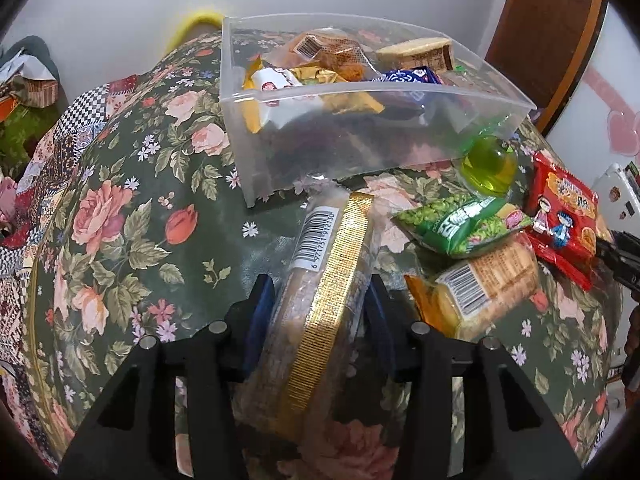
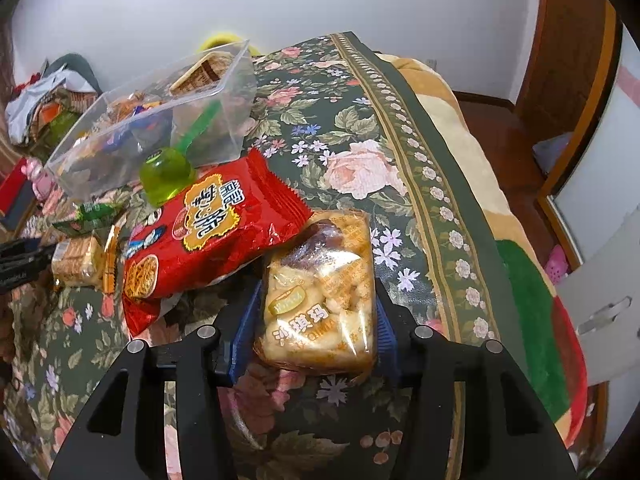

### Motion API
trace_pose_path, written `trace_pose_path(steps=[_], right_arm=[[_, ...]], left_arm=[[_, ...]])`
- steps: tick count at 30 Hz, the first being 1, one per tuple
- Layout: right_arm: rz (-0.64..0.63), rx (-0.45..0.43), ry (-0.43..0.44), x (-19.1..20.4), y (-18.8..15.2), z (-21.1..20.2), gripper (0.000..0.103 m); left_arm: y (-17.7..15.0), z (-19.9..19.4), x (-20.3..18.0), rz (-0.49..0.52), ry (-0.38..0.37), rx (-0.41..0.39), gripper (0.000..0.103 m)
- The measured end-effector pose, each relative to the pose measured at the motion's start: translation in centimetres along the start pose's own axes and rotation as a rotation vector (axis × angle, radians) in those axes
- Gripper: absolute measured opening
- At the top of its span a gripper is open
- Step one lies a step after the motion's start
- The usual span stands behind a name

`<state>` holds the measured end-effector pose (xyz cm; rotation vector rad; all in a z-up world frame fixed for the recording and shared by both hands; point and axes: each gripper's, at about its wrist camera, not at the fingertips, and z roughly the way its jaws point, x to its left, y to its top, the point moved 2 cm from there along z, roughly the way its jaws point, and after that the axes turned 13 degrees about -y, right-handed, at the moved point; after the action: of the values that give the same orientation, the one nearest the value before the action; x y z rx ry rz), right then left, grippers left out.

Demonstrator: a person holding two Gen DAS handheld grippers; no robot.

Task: Organize snacks
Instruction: 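Lift both held packs up from the bed toward the clear box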

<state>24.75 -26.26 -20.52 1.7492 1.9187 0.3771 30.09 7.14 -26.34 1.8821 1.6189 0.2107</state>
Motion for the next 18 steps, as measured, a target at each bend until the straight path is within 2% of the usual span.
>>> trace_pose_path(steps=[4,11,18], right_arm=[[-0.004,-0.001,0.001,-0.3,-0.1,-0.2,0.044],[0.010,-0.008,-0.007,-1.0,-0.4,-1.2,0.043],[0.051,-0.079,0.015,-1.8,0.7,-4.0,0.042]], left_arm=[[-0.6,-0.7,-0.4,-0.008,-0.020,0.010,0.038],[-2.7,-3.1,-1.9,-0.002,0.015,0.003,0.035],[-2.3,-5.9,-2.7,-0.004,0.001,-0.042,0.035]])
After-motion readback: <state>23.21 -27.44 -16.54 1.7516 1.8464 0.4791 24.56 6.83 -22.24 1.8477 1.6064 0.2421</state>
